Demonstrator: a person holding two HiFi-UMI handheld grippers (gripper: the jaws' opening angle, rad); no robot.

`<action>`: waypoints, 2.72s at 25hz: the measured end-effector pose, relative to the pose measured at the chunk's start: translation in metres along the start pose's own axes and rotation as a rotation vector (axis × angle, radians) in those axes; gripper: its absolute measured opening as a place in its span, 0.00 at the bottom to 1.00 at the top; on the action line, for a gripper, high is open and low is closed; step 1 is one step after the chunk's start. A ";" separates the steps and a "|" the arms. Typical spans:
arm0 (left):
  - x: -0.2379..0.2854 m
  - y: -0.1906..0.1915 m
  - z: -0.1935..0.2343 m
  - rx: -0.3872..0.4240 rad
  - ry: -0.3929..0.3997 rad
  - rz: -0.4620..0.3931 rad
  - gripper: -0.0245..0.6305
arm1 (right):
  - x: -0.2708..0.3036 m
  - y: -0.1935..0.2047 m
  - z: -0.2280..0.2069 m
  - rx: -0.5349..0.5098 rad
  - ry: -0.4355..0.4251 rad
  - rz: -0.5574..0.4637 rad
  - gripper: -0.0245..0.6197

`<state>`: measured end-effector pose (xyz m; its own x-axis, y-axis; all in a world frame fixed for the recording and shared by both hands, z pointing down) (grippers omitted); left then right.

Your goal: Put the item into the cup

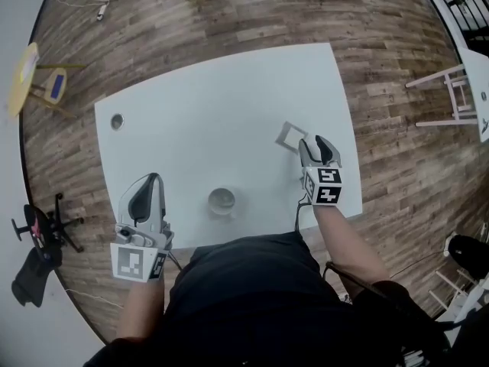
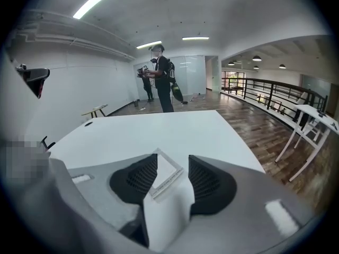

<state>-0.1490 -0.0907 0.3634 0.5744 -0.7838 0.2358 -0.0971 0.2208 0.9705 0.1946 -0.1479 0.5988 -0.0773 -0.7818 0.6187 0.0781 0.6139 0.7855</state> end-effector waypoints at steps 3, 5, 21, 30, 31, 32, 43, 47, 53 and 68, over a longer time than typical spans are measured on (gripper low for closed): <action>-0.002 0.004 0.002 0.013 0.008 0.008 0.04 | 0.006 0.004 -0.001 -0.010 0.008 0.032 0.31; -0.008 0.008 0.004 0.050 0.014 0.015 0.04 | 0.010 0.006 -0.003 -0.014 0.020 0.055 0.31; -0.013 0.010 0.002 -0.012 -0.029 0.052 0.04 | 0.029 0.025 -0.002 -0.001 0.032 0.218 0.21; -0.015 0.004 -0.002 -0.026 -0.045 0.048 0.04 | 0.032 0.023 -0.009 0.041 0.015 0.227 0.11; -0.017 0.004 -0.001 -0.026 -0.047 0.047 0.04 | 0.032 0.023 -0.009 0.054 0.013 0.224 0.10; -0.018 0.004 0.000 -0.024 -0.048 0.046 0.04 | 0.033 0.023 -0.010 0.072 0.011 0.222 0.09; -0.035 0.005 0.003 0.036 -0.051 0.020 0.04 | 0.027 0.018 -0.008 0.135 0.007 0.194 0.05; -0.034 0.000 0.000 0.009 -0.055 -0.004 0.04 | 0.021 0.010 -0.005 0.132 0.002 0.169 0.05; -0.036 -0.004 -0.007 -0.003 -0.049 -0.039 0.04 | 0.004 -0.001 0.000 0.120 -0.012 0.118 0.05; -0.064 0.006 -0.009 0.076 -0.040 -0.093 0.04 | -0.024 -0.019 0.014 0.083 -0.027 0.035 0.05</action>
<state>-0.1791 -0.0336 0.3535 0.5510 -0.8219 0.1446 -0.1067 0.1025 0.9890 0.1814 -0.1398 0.5690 -0.1025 -0.7573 0.6450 -0.0015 0.6485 0.7612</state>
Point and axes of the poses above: the fingertips, and each gripper's own axes: x forward along the fingers, z to its left, y out of its underside, the point moved 2 cm from there along -x, backward along the fingers, and after that the axes turned 9 degrees about y, right-handed, at the moved point
